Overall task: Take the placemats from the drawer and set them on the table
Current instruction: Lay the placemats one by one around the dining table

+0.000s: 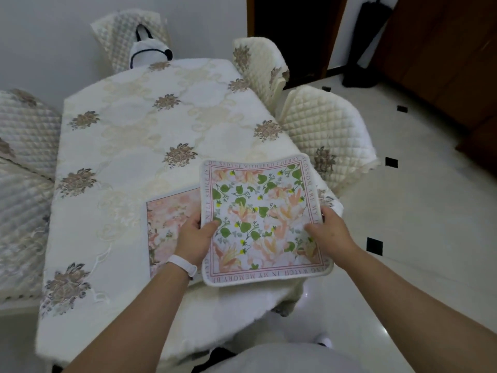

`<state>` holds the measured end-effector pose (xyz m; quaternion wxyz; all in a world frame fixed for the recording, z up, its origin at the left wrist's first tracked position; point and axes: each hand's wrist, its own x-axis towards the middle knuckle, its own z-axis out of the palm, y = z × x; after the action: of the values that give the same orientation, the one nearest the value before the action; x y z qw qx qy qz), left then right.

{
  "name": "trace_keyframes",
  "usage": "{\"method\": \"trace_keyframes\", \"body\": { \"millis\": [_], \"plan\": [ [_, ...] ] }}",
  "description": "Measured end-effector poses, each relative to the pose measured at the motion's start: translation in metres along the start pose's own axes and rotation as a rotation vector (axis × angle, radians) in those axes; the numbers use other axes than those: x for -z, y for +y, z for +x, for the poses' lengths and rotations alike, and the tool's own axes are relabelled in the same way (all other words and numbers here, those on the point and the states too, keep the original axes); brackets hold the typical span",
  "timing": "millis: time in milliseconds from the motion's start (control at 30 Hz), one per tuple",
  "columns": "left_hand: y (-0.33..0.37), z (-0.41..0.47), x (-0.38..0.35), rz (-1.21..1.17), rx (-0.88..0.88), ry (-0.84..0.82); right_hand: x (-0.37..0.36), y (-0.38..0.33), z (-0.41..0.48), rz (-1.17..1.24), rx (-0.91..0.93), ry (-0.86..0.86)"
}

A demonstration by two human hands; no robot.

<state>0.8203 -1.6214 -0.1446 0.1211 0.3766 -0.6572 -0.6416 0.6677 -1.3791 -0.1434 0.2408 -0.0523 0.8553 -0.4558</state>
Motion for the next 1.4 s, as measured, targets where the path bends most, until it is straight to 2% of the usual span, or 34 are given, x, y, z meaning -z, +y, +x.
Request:
{"method": "trace_keyframes", "body": {
  "millis": [400, 833, 1133, 1400],
  "plan": [
    [0.048, -0.039, -0.261, 0.038, -0.030, -0.147, 0.235, 0.105, 0.012, 0.082, -0.034, 0.223],
    [0.093, -0.004, -0.449, 0.113, -0.074, -0.421, 0.373, 0.168, 0.026, 0.220, -0.164, 0.499],
    [0.113, 0.086, -0.578, 0.087, -0.001, -0.532, 0.449, 0.178, 0.134, 0.155, -0.288, 0.568],
    [0.189, 0.201, -0.663, 0.052, -0.005, -0.560, 0.520, 0.123, 0.259, 0.155, -0.258, 0.598]
  ]
}}
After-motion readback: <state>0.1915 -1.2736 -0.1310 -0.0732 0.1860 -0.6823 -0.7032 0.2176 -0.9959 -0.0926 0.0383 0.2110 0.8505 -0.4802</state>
